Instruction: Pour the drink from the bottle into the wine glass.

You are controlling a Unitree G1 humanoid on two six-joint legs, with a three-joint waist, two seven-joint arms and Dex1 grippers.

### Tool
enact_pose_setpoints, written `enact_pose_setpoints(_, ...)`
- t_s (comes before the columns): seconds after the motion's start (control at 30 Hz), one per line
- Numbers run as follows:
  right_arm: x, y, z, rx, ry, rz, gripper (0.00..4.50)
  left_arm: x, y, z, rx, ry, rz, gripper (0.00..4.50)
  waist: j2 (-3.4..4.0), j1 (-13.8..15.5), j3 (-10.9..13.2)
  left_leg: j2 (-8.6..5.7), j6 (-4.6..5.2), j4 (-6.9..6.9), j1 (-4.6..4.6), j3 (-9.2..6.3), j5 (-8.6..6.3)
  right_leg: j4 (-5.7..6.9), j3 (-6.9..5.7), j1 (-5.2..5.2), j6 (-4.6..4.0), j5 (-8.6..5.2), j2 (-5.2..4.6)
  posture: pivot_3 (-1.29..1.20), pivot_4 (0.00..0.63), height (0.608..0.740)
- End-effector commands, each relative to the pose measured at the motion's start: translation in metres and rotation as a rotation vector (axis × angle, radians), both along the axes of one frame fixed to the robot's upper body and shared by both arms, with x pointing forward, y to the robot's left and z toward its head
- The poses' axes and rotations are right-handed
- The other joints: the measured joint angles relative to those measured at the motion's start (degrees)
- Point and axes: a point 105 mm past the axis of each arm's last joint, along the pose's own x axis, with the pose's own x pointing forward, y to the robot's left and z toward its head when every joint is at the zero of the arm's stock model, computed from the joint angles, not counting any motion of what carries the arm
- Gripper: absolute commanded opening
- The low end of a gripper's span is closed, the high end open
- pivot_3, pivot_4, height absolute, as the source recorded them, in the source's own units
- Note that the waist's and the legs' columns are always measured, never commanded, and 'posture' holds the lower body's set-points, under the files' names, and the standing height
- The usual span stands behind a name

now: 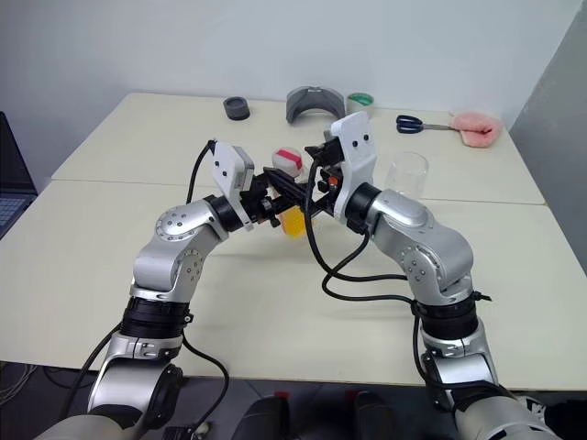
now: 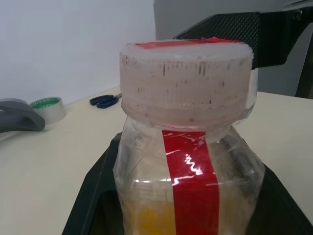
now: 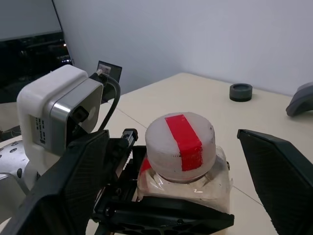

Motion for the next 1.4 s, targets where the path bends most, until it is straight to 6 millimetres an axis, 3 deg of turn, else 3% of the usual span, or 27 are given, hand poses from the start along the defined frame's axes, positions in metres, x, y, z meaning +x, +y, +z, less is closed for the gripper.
enact_pose_setpoints(0.03, -0.001, 0.002, 0.009, 0.014, -0.042, 0.008, 3.30, -0.006, -0.005, 0.019, -0.027, -0.064, -0.032, 1.95, 0.00, 0.0, 0.0, 0.00, 0.00, 0.00, 0.00, 0.00, 0.00, 0.00, 0.00, 0.00, 0.00, 0.00, 0.00, 0.00, 0.150, 0.740)
enact_pose_setpoints(0.13, 0.001, 0.001, 0.011, 0.030, -0.049, -0.001, 2.19, -0.007, -0.004, 0.018, -0.026, -0.063, -0.030, 1.95, 0.00, 0.0, 0.0, 0.00, 0.00, 0.00, -0.01, 0.00, 0.00, 0.00, -0.02, 0.00, 0.00, 0.00, 0.00, 0.00, 0.150, 0.740)
enact_pose_setpoints(0.17, 0.002, 0.001, 0.013, 0.040, -0.051, -0.004, 2.01, -0.007, -0.004, 0.018, -0.026, -0.062, -0.028, 1.95, 0.00, 0.0, 0.0, 0.00, 0.00, 0.00, -0.01, 0.00, 0.00, 0.00, -0.01, 0.00, 0.00, 0.00, 0.00, 0.00, 0.150, 0.740)
enact_pose_setpoints(0.77, -0.008, 0.003, 0.028, 0.129, -0.096, 0.070, 2.01, -0.007, 0.000, 0.018, -0.022, -0.057, -0.016, 1.95, 0.01, 0.0, 0.0, 0.00, 0.00, -0.01, -0.02, -0.01, 0.00, 0.00, -0.02, -0.01, 0.00, 0.00, 0.00, 0.00, 0.150, 0.740)
enact_pose_setpoints(1.0, -0.011, 0.005, 0.031, 0.139, -0.120, 0.070, 4.47, -0.007, -0.001, 0.018, -0.023, -0.059, -0.015, 1.95, 0.01, 0.0, 0.0, 0.00, 0.00, -0.01, -0.03, 0.00, 0.00, -0.01, -0.01, -0.02, 0.00, 0.00, 0.00, 0.00, 0.150, 0.740)
enact_pose_setpoints(1.4, -0.011, 0.014, 0.026, 0.129, -0.119, 0.089, 4.47, -0.007, -0.003, 0.020, -0.030, -0.063, -0.018, 1.95, 0.01, 0.0, 0.0, 0.00, 0.00, -0.01, -0.02, -0.01, 0.00, -0.01, -0.02, -0.02, 0.00, 0.00, 0.00, 0.00, 0.150, 0.740)
